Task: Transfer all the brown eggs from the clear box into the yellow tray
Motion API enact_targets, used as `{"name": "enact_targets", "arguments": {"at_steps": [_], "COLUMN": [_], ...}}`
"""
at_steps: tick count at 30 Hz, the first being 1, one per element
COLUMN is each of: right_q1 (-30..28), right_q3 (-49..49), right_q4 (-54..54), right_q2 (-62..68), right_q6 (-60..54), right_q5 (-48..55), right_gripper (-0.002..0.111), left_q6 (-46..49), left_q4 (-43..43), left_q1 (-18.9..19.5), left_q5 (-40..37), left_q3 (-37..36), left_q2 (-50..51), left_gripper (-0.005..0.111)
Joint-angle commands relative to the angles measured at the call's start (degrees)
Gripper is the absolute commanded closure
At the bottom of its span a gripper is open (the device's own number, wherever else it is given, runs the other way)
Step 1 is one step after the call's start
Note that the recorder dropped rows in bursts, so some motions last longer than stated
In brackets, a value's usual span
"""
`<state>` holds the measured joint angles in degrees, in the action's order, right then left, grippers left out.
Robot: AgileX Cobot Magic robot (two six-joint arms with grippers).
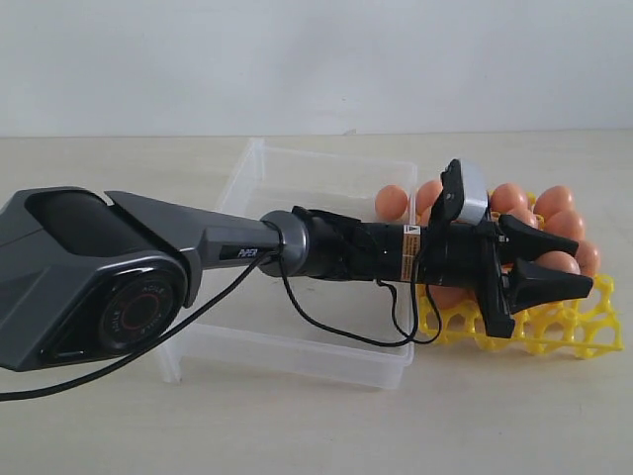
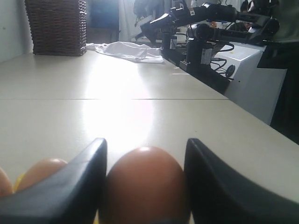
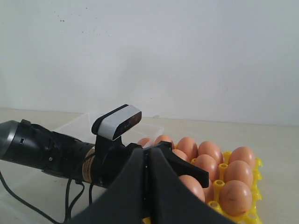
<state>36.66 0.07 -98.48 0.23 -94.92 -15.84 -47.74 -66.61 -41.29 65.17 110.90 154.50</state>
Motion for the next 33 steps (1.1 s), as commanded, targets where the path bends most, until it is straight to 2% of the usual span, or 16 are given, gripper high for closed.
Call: {"name": "enact_targets", "arguments": {"at_steps": [1,4,10,13,17,20,22,24,28,31,33], "right_q1": [-0.2,-0.2,-0.2,-0.2,-0.2,-0.2,-0.2,-0.2,-0.2,-0.2,-0.2], "right_q3": [-0.1,-0.1,-0.1,-0.1,-0.1,-0.1,-0.1,-0.1,-0.1,-0.1,-0.1], "right_q4": [0.0,0.0,0.0,0.0,0.0,0.0,0.0,0.0,0.0,0.0,0.0], "right_q2": [-0.2,-0.2,-0.2,-0.2,-0.2,-0.2,-0.2,-0.2,-0.2,-0.2,-0.2], "right_q6": [-0.1,-0.1,-0.1,-0.1,-0.1,-0.1,-0.1,-0.1,-0.1,-0.1,-0.1], "right_q5": [0.2,0.2,0.2,0.2,0.2,0.2,0.2,0.2,0.2,0.2,0.2], "right_gripper": [0.109,0.109,0.109,0.109,0.109,0.109,0.109,0.109,0.109,0.109,0.109], "left_q6": [-2.1,-2.8,-4.0,-4.0,-4.0,-3.1,1.5,6.2,4.9,-3.0,-9.5], "left_q4": [-2.6,-2.2,-1.1,-0.5,0.3,6.7,12.2,13.0,7.7,4.6,-3.0], "left_q1": [0.0,0.0,0.0,0.0,0.0,0.2,0.3,0.6,2.2,4.2,5.7], "left_q5": [-2.0,-2.0,-2.0,-2.0,-1.8,2.4,4.8,4.8,3.6,2.1,-3.4], "left_q3": [-0.6,-0.6,-0.6,-0.6,-0.6,-0.6,-0.6,-0.6,-0.6,-0.6,-0.6], "left_q2": [0.9,0.9,0.9,0.9,0.9,0.9,0.6,-0.7,-4.5,-7.7,-10.3], "left_gripper": [0.102,0.09,0.043,0.032,0.032,0.032,0.032,0.032,0.032,0.032,0.032]}}
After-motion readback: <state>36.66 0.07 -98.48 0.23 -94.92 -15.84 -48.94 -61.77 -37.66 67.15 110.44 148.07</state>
